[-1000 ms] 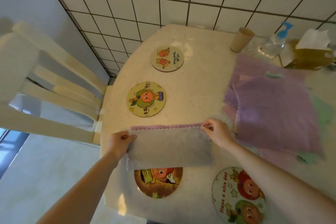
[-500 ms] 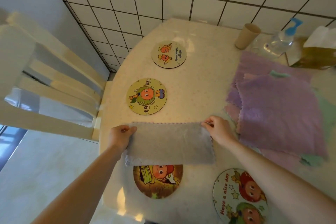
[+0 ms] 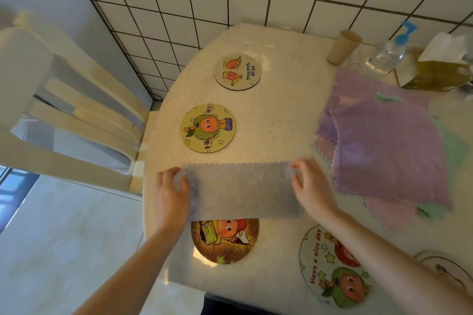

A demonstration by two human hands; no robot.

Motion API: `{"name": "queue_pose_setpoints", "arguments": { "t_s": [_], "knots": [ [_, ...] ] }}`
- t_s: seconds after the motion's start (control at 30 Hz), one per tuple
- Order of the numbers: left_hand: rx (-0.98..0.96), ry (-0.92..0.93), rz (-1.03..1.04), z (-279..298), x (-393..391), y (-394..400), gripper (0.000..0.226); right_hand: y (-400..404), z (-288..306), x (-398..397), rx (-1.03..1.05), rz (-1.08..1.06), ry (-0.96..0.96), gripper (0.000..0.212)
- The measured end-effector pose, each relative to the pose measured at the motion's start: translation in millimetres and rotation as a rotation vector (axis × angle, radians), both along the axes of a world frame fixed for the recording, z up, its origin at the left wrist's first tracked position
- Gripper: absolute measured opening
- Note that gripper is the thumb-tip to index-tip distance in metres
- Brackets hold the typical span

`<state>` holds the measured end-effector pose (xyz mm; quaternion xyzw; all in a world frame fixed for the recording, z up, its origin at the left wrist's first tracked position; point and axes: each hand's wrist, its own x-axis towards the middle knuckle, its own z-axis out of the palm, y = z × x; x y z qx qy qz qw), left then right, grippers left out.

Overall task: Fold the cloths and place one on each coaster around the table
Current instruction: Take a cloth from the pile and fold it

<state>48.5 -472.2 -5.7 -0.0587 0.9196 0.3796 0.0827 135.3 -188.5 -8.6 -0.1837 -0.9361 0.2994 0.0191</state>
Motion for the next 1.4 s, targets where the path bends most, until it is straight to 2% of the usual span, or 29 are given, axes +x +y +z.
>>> {"name": "queue_pose_setpoints", "arguments": {
  "t_s": [0.07,0.13,0.17,0.23,0.37,0.47,0.57,0.73,0.93,1.0,1.1,1.2,1.3,1.4],
  "knots": [
    [-0.031,0.144,-0.348,-1,35,3,0.036,-23,-3,30,0.092,0.227,0.004,0.03],
    [-0.158,0.212,-0.733,-21,65,5,0.045,-45,-15,57,0.185,0.421,0.025,0.043],
    [-0.245,0.224,-0.876,-33,77,5,0.049,-54,-23,68,0.218,0.487,0.031,0.05],
    [-0.386,0.214,-1.006,-49,88,9,0.058,-62,-38,80,0.273,0.545,-0.006,0.063],
    [-0.544,0.222,-1.043,-61,86,3,0.064,-58,-43,87,0.377,0.526,-0.051,0.085],
    [-0.564,0.2,-1.04,-62,82,-6,0.063,-51,-36,86,0.396,0.503,-0.055,0.088],
    [-0.561,0.199,-1.004,-62,80,-19,0.06,-47,-35,84,0.435,0.51,-0.055,0.082],
    [-0.593,0.213,-0.93,-60,78,-33,0.058,-48,-36,67,0.56,0.508,-0.011,0.048],
    [-0.539,0.251,-0.719,-44,86,6,0.051,-36,-28,47,0.658,0.563,-0.048,0.044],
    [-0.494,0.251,-0.679,-38,93,23,0.05,-32,-25,44,0.646,0.576,-0.01,0.037],
    [-0.416,0.239,-0.745,-38,101,45,0.055,-26,-18,43,0.591,0.592,0.107,0.023],
    [-0.367,0.163,-0.746,-38,104,66,0.061,-20,-9,51,0.531,0.65,0.19,0.02],
    [-0.314,0.085,-0.754,-38,105,76,0.066,-24,4,66,0.44,0.776,0.189,0.014],
    [-0.323,0.107,-0.817,-41,107,75,0.062,-27,24,73,0.281,0.931,0.18,0.015]
  ]
}}
